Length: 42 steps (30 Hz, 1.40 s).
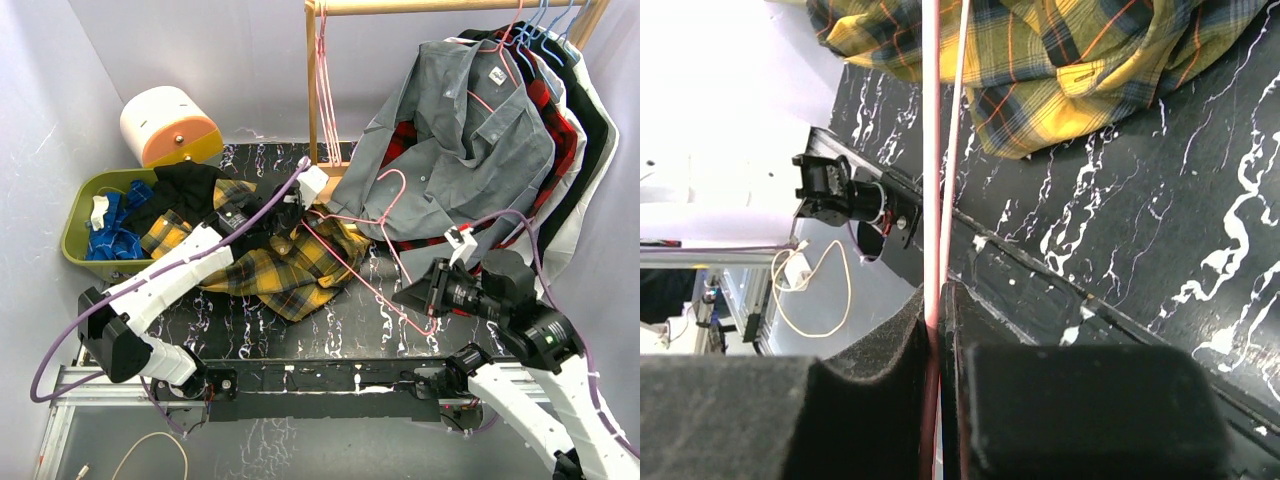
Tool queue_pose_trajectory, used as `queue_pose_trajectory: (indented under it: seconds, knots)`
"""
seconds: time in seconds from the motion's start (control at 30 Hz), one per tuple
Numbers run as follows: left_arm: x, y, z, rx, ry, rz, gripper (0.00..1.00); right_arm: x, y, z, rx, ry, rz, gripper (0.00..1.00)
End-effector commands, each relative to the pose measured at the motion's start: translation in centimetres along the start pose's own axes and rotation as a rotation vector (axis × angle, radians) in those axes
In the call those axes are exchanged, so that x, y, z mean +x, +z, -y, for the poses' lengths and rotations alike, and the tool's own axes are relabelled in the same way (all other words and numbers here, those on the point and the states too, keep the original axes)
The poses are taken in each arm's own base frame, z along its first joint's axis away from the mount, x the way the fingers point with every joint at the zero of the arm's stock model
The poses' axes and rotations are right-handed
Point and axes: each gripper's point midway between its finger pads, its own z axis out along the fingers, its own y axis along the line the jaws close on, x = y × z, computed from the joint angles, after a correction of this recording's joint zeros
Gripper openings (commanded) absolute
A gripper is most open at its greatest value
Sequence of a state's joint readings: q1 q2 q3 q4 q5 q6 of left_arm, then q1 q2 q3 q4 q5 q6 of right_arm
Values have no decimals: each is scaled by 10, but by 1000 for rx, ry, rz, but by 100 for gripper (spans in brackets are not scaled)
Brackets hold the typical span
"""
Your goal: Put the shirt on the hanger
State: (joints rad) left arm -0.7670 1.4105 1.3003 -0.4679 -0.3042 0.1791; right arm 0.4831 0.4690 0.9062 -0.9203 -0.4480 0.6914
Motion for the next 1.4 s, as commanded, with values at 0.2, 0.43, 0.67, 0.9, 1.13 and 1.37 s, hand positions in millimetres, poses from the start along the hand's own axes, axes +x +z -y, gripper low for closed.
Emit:
queue_pose_trajectory:
  seconds: [0.2, 0.43, 0.67, 0.9, 1.13, 1.37]
  knots:
    - [-52, -47, 2, 129, -39, 107, 0, -69, 32, -9, -13, -189, 190, 8]
    - [-60, -49, 9, 178, -53, 113, 0, -79, 49, -16, -122, -143, 280, 8]
    - [-93, -53, 6, 182, -80, 172, 0, -77, 67, -7, -166, -108, 306, 8]
    - [-106, -51, 8, 198, -89, 189, 0, -91, 76, -10, -206, -97, 381, 8]
    - [-113, -53, 15, 245, -116, 196, 0, -89, 109, -20, -212, -125, 386, 8]
    - [-113, -55, 23, 292, -131, 188, 0, -86, 140, -19, -151, -143, 419, 8]
